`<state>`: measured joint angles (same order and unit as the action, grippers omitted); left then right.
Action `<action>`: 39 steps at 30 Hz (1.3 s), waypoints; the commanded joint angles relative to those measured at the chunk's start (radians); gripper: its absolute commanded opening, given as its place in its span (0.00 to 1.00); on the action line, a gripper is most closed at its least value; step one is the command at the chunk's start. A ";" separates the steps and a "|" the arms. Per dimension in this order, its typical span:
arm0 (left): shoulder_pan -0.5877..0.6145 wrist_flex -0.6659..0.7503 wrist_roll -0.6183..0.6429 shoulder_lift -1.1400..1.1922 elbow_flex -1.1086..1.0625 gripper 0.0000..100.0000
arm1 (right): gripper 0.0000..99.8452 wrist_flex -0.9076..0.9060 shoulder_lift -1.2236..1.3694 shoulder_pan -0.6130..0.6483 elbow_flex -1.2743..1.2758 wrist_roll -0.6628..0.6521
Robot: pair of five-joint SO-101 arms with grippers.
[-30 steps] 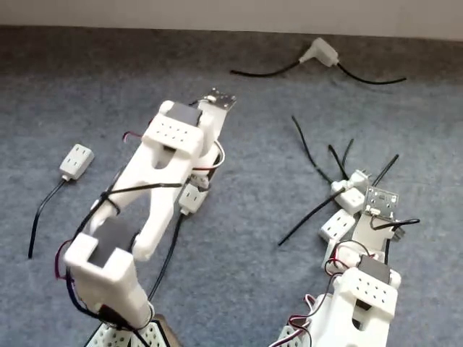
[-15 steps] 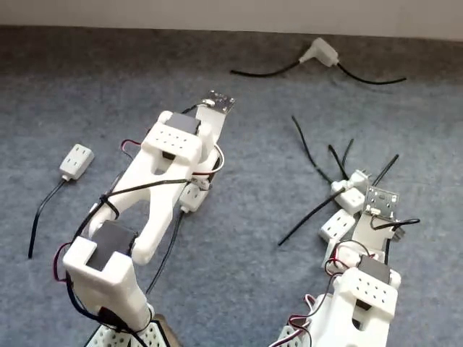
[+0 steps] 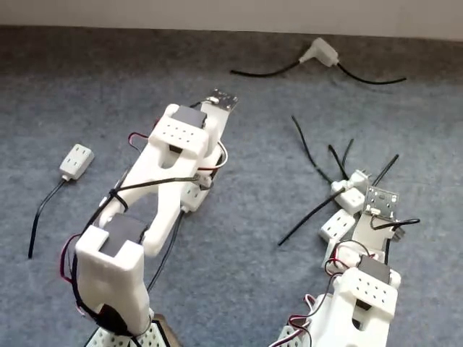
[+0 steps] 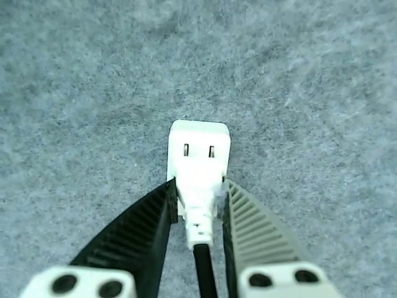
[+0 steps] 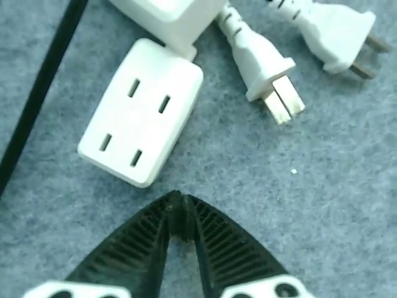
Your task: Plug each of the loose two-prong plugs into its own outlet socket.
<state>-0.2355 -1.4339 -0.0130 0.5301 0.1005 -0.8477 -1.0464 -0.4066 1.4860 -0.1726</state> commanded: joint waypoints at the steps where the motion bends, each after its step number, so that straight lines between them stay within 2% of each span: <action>1: 0.008 -0.080 -0.038 0.125 0.093 0.01 | 0.01 0.015 0.004 0.007 -0.005 0.011; 9: 0.079 -0.222 -0.051 0.294 0.311 0.01 | 0.01 0.015 0.004 0.007 -0.005 0.011; 13: 0.085 -0.255 -0.051 0.311 0.303 0.01 | 0.01 0.015 0.004 0.007 -0.005 0.011; 22: 0.074 -0.235 -0.049 0.295 0.265 0.01 | 0.01 0.015 0.004 0.007 -0.005 0.011; 28: 0.097 -0.255 -0.049 0.166 0.314 0.11 | 0.01 0.015 0.004 0.007 -0.005 0.011; 35: 0.090 -0.304 -0.054 -0.076 0.320 0.16 | 0.01 0.015 0.004 0.007 -0.005 0.011; 39: 0.091 -0.321 -0.112 -0.165 0.288 0.18 | 0.01 0.015 0.004 0.007 -0.005 0.011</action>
<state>-0.1527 -1.7346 -0.0944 0.4626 0.4058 -0.8477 -1.0464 -0.4081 1.4860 -0.1726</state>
